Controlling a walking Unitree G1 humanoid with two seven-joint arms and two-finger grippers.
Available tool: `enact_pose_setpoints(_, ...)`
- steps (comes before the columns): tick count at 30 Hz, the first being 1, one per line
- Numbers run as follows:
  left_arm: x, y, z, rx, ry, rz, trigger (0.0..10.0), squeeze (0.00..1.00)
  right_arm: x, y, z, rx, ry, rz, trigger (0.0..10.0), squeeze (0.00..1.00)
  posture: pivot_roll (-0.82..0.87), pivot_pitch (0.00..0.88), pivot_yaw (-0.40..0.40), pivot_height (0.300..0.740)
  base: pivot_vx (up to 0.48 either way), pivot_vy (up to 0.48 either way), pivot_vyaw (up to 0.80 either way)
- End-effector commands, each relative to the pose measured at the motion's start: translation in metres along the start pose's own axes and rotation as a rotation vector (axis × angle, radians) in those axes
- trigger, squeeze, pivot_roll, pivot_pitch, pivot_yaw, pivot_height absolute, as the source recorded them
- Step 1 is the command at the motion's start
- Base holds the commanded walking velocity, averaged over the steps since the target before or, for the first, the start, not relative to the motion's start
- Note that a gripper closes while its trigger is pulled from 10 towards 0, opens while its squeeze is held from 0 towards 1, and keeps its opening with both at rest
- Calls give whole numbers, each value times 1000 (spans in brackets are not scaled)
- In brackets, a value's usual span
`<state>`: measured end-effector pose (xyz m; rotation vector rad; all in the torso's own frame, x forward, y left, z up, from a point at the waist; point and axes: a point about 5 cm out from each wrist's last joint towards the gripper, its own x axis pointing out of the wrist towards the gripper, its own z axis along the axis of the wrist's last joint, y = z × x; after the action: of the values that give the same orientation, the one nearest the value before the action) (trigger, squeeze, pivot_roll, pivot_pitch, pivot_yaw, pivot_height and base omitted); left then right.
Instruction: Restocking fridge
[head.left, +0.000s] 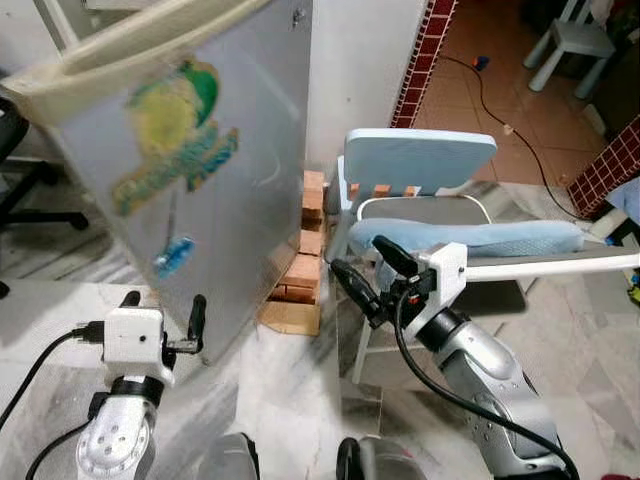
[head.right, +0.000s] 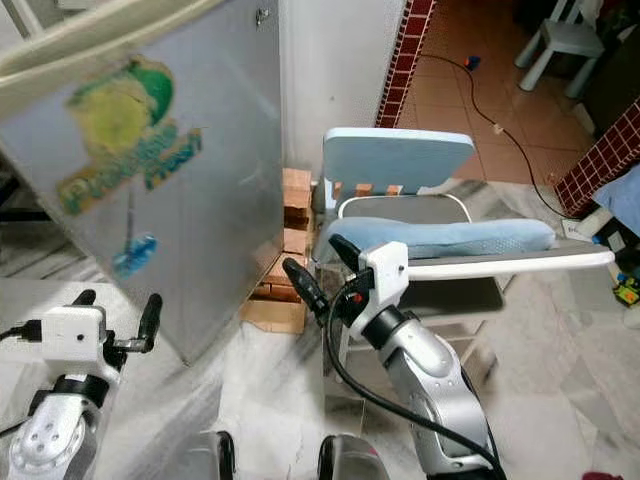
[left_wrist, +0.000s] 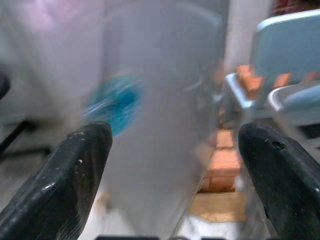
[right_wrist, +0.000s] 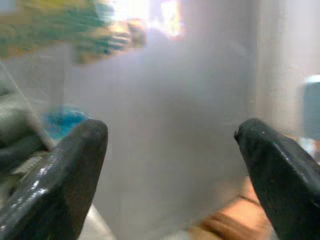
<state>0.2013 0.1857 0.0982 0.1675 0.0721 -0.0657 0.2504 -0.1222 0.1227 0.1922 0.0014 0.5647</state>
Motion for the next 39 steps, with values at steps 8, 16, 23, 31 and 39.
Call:
enact_pose_setpoints(8,46,25,16,64,-58,11,10000,0,-5,-36,13,-108,-70,-380,10000,0,21,119,-42,740,0,0,0)
enact_pose_setpoints(16,51,17,18,35,-40,7,10000,0,2,-40,13,-125,-91,-431,10000,0,2,119,-39,740,0,33,-58)
enact_pose_setpoints(23,54,7,18,22,-45,-34,10000,0,4,-40,10,-135,-96,-448,10000,0,3,123,-39,740,0,420,-693)
enact_pose_setpoints(31,51,-7,11,70,-60,-106,10000,0,0,-44,4,-169,-111,-492,10000,0,7,90,-15,740,0,480,0)
enact_pose_setpoints(39,56,-9,12,69,-70,-122,10000,0,-18,-52,0,-228,-102,-568,10000,0,-4,35,8,740,0,480,0)
